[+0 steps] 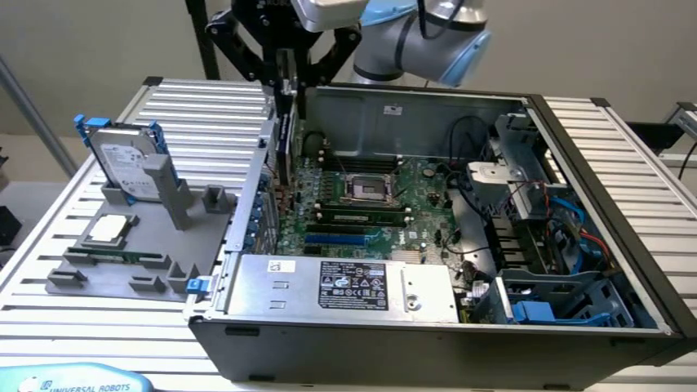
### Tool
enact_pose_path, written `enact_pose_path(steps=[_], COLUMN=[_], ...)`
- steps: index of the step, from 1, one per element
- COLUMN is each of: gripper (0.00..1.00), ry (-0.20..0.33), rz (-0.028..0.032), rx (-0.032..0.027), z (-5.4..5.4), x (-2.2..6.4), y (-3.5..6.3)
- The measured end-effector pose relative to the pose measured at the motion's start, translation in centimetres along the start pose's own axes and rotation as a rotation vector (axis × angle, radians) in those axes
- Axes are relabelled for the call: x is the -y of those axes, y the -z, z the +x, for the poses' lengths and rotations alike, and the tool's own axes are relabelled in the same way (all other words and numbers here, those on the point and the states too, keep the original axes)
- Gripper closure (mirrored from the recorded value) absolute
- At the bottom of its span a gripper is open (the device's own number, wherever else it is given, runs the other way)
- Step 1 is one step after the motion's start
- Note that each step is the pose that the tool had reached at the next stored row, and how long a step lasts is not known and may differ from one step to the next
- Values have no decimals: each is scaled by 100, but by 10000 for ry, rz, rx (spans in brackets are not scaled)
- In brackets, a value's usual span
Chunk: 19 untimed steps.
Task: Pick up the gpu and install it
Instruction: 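Pick up the gpu and move the gpu toward the slot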
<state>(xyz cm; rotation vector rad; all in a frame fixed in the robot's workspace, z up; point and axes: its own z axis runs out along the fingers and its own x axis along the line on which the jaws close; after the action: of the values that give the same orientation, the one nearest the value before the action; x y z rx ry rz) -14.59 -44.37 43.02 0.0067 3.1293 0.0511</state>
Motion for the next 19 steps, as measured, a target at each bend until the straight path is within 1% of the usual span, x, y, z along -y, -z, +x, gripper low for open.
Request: enact_pose_path(steps=[6,16,19], gripper=[74,74,74], ry=[0,0,0], rz=[35,46,52], rx=[0,-4,-16], z=[-270,-724,-858], x=[2,1,-7], y=[-102,-289,-340])
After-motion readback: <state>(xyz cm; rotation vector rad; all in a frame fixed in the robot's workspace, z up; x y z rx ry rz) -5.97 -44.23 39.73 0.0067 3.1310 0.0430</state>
